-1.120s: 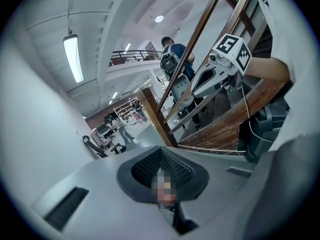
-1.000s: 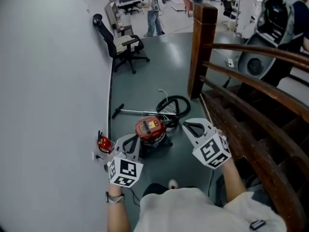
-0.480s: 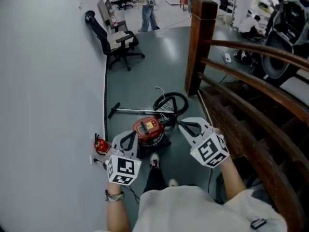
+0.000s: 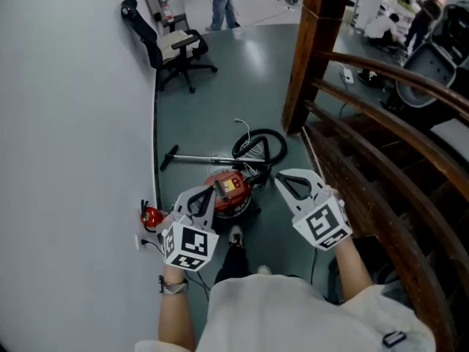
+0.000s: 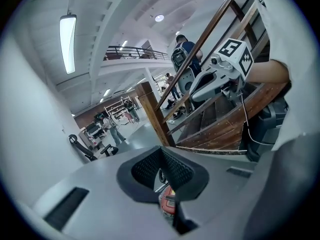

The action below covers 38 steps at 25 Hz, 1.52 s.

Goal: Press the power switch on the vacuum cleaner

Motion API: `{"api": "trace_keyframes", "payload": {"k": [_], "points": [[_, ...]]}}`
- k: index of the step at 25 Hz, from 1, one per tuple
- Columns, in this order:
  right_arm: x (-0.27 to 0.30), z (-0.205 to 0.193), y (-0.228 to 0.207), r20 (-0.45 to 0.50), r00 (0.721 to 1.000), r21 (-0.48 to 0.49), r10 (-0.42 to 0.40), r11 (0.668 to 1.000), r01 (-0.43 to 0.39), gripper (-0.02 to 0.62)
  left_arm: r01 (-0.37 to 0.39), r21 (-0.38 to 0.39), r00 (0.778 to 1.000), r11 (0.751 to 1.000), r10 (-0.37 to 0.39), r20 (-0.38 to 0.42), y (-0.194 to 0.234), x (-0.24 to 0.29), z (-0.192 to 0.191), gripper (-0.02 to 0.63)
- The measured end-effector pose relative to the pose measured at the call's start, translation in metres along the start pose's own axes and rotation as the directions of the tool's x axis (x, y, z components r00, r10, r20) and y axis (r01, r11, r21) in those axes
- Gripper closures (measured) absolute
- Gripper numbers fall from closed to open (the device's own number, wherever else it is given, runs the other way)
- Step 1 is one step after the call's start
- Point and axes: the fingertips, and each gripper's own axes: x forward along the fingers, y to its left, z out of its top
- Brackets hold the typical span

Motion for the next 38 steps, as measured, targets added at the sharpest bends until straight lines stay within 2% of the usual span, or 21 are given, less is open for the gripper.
{"api": "trace_keyframes", "payload": {"k": [8, 12, 16, 22, 33, 38], "points": [[0.05, -0.004, -0.015, -0.02, 1.0, 0.001, -0.003, 1.0, 0.003, 0.565, 0.048, 0.002, 0.999, 0.999, -0.048, 0.003, 0.034, 0.041, -0.012, 0.607], [0.07, -0.008, -0.016, -0.029, 1.0, -0.004, 0.0, 1.0, 0.0, 0.565, 0.099, -0.026, 0.995, 0.995, -0.098, 0.032, 0.044, 0.059, -0.016, 0.607], [0.086, -0.015, -0.021, -0.038, 0.999, 0.026, -0.018, 0.999, 0.019, 0.565, 0.139, -0.014, 0.99, 0.99, -0.139, 0.031, 0.049, 0.077, -0.024, 0.607], [0.106, -0.038, -0.019, -0.086, 0.996, 0.044, -0.015, 0.999, 0.019, 0.565, 0.215, -0.012, 0.976, 0.977, -0.215, 0.024, 0.047, 0.105, -0.039, 0.607], [0.136, -0.083, -0.02, -0.157, 0.988, 0.136, -0.012, 0.99, 0.034, 0.565, 0.277, -0.026, 0.961, 0.961, -0.277, 0.012, 0.046, 0.16, -0.064, 0.607], [0.149, -0.103, -0.021, -0.188, 0.982, 0.172, -0.011, 0.984, 0.044, 0.565, 0.297, -0.02, 0.955, 0.955, -0.298, -0.004, 0.046, 0.186, -0.08, 0.588]]}}
